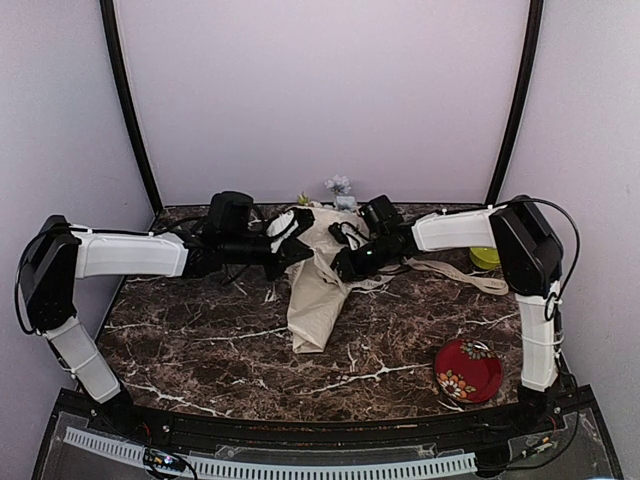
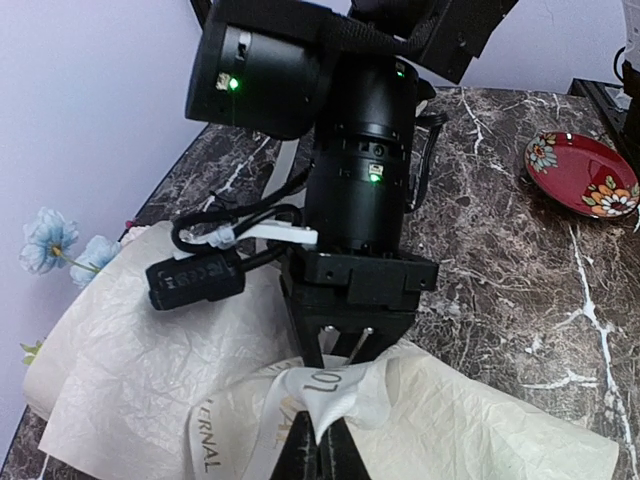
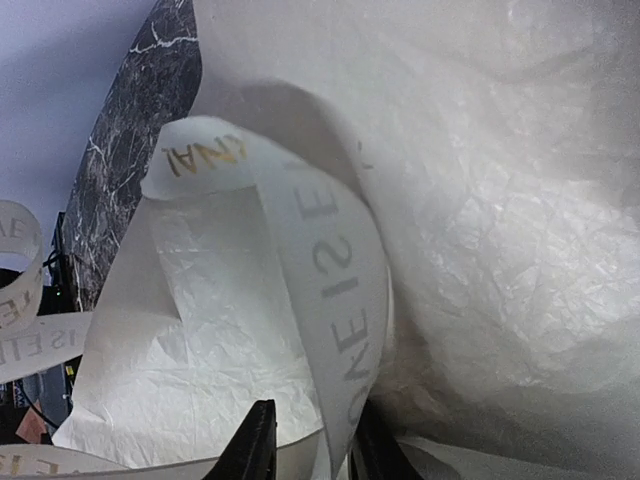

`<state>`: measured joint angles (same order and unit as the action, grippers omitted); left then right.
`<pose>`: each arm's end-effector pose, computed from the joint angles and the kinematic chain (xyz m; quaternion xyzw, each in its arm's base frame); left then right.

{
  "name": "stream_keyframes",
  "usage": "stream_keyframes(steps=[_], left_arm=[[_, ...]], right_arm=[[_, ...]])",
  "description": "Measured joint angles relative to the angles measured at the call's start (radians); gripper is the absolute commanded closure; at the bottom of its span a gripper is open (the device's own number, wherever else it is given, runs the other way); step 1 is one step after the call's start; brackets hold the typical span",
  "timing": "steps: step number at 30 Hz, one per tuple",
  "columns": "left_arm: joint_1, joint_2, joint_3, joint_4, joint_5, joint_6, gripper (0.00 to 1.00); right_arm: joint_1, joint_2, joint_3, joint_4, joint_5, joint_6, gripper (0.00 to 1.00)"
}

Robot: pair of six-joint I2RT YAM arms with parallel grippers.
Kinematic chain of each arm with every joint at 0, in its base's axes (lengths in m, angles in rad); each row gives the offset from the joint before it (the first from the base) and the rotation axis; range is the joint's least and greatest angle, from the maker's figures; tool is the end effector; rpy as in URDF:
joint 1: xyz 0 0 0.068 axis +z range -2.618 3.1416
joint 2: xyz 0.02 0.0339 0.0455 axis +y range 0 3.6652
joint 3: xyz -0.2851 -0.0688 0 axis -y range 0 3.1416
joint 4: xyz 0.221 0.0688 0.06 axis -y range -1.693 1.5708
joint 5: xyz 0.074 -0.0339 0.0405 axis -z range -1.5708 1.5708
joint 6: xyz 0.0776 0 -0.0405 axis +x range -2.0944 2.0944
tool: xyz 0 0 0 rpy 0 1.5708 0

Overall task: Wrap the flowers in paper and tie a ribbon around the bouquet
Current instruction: Cross the ribbon over the folded bouquet.

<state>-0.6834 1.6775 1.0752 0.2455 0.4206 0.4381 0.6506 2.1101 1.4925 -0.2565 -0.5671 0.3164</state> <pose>0.2919 -0.2785 0.2706 0.5280 0.6169 -0.2384 0.5327 0.3494 0.3183 0.1721 -0.2443 0.8740 0.3852 0.1679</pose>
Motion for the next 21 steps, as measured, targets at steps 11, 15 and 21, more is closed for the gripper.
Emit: stream_keyframes(steps=[11,15,21], left_arm=[[0.000,-0.018,-0.026,0.029,-0.008,-0.005,1.00],[0.000,0.002,-0.025,0.029,0.000,-0.010,1.00],[0.000,0.009,-0.025,0.030,0.010,-0.019,1.00]], right_arm=[[0.023,0.022,-0.001,-0.006,-0.128,-0.060,0.55],[0.020,-0.010,-0.011,-0.055,-0.110,-0.108,0.49],[-0.022,-0.079,-0.012,-0.068,-0.028,-0.098,0.44]])
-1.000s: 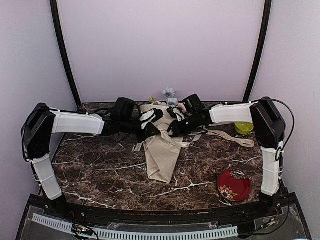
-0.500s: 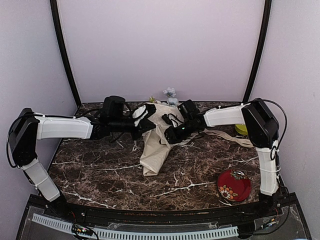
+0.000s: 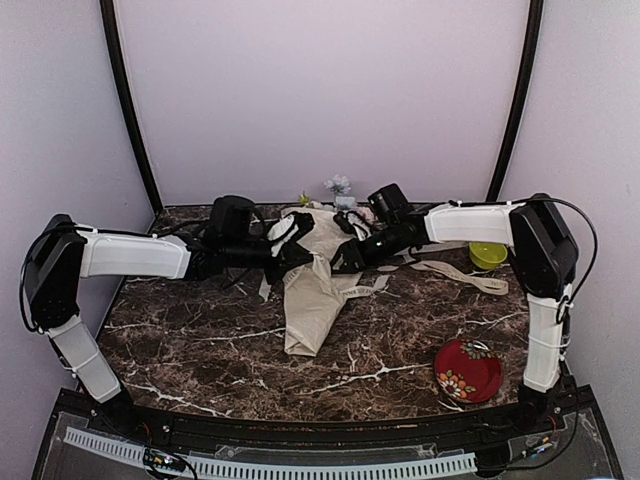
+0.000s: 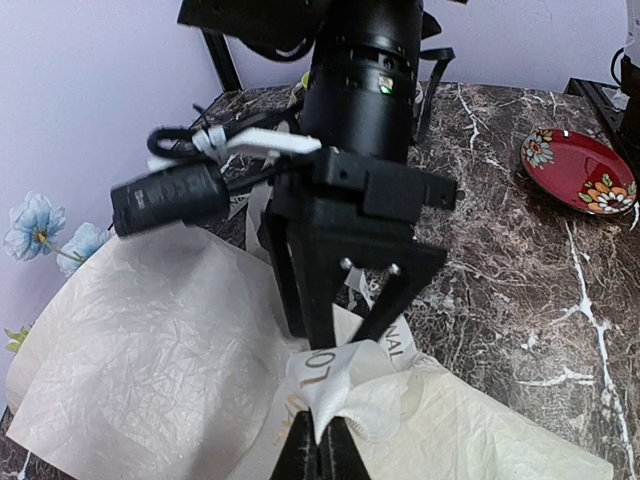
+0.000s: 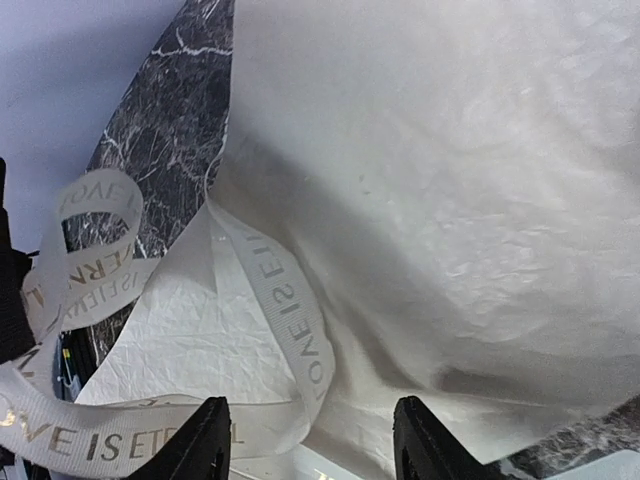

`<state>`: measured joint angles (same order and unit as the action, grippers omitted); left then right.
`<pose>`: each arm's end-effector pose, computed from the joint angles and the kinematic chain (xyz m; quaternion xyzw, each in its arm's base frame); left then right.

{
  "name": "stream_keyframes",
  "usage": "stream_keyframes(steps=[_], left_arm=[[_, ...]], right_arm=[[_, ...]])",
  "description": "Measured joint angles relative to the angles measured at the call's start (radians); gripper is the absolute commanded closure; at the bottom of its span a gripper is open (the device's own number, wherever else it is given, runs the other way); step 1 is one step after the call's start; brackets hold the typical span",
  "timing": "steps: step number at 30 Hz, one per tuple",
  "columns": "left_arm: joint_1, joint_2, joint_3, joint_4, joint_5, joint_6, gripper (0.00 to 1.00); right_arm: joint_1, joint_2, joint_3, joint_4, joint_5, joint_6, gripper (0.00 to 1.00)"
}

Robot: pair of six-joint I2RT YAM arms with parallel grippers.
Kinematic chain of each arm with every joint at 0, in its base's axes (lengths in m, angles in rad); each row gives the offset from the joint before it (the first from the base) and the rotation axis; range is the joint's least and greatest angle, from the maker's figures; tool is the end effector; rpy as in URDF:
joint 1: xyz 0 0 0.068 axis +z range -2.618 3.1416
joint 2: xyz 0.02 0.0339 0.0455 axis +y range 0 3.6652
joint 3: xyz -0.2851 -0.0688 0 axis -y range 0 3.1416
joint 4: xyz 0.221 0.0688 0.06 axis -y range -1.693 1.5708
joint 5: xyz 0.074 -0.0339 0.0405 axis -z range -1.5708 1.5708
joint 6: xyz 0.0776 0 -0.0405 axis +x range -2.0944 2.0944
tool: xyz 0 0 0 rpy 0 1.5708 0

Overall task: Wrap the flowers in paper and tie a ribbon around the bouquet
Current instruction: Cross the ribbon over the folded bouquet.

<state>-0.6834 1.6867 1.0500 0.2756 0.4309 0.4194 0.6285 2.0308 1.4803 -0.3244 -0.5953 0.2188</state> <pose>0.2909 -0.2787 0.2625 0.5245 0.6208 -0.2474 0.5275 0.3424 0.3027 0.1984 -0.2807 0.8596 0.3853 0.1838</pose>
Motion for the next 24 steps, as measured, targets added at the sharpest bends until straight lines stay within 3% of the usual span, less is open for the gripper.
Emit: stream_keyframes(steps=[6,11,16,21,24], left_arm=[[0.000,0.000,0.000,0.000,-0.001,-0.003,1.00],[0.000,0.000,0.000,0.001,-0.001,-0.006,1.00],[0.000,0.000,0.000,0.007,-0.002,-0.010,1.00],[0.000,0.000,-0.002,0.008,-0.003,-0.010,1.00],[0.000,0.000,-0.002,0.009,-0.003,-0.010,1.00]], right_arm=[[-0.048,-0.071,-0.007,0.006,0.077,0.013,0.58],[-0.048,-0.174,-0.108,0.054,0.029,0.016,0.67],[-0.009,-0.263,-0.229,0.139,-0.003,0.020,0.69],[0.042,-0.251,-0.244,0.209,-0.002,0.055,0.57],[0.053,-0.234,-0.242,0.254,0.005,0.080,0.61]])
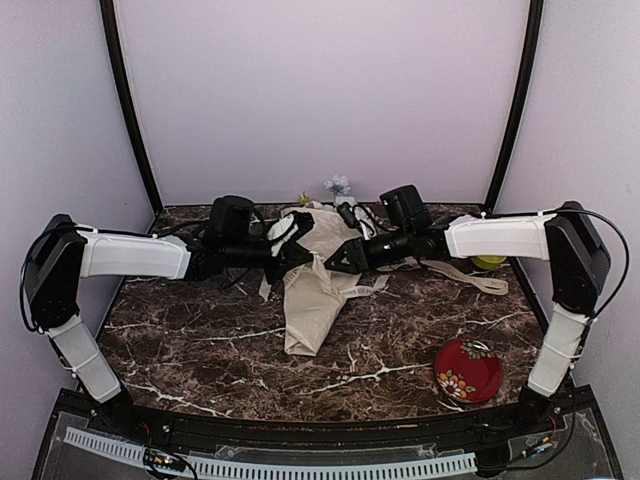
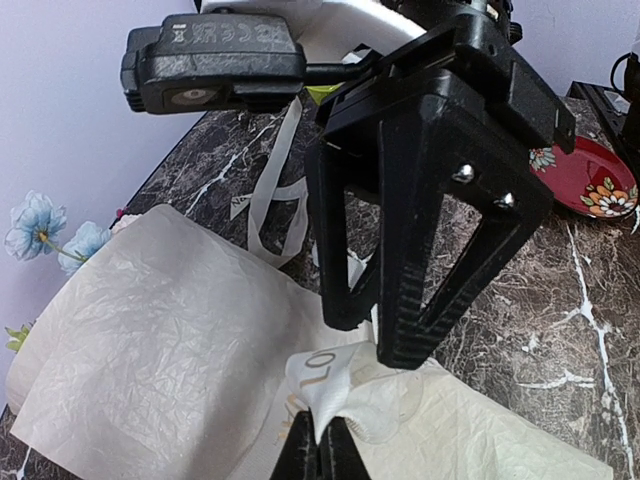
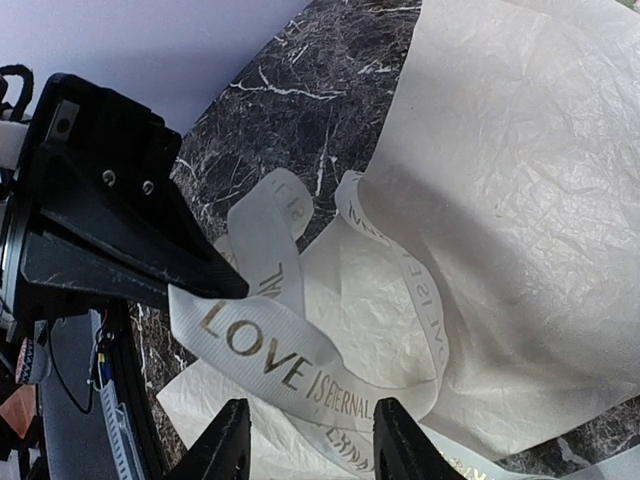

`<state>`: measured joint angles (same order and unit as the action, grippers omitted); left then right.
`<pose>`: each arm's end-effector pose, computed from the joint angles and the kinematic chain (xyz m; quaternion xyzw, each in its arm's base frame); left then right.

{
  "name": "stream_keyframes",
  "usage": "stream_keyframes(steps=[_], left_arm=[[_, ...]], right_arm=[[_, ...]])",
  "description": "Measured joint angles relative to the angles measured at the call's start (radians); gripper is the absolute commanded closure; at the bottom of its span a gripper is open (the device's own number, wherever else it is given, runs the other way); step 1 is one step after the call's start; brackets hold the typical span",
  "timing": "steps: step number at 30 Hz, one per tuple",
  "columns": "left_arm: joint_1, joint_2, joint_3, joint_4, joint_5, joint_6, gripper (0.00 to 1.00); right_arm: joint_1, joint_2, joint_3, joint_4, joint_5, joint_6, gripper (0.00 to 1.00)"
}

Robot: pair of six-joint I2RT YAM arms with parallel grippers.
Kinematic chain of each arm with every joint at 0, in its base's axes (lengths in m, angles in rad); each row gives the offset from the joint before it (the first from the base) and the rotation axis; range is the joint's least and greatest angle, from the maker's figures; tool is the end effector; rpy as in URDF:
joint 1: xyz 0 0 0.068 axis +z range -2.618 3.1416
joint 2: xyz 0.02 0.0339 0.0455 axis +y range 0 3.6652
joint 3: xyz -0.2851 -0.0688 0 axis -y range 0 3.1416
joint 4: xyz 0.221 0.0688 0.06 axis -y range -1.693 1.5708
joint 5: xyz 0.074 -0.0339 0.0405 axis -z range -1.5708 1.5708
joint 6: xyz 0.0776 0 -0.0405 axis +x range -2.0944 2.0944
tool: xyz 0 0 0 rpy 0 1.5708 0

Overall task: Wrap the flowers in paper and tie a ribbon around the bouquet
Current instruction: Cross the ribbon over the folded bouquet.

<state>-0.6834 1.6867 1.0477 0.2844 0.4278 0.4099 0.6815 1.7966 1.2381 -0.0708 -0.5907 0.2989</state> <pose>0.2912 -0.2786 0.2628 0.5205 0.6221 -0.2487 0.5293 0.2951 0.2950 0.2436 -0.2917 0.8120 0.4332 0.2607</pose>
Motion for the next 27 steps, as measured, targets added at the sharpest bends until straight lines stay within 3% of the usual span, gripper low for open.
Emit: stream_keyframes(steps=[11,27], left_arm=[[0.000,0.000,-0.004,0.000,0.000,0.000,1.00],[0.000,0.000,-0.010,0.005,-0.023,0.001,1.00]], right_arm=[[0.005,0.044,0.021,0.040,0.106,0.056,0.99],[0.015,-0.059,0.097,-0.038,0.282,-0.001,1.00]])
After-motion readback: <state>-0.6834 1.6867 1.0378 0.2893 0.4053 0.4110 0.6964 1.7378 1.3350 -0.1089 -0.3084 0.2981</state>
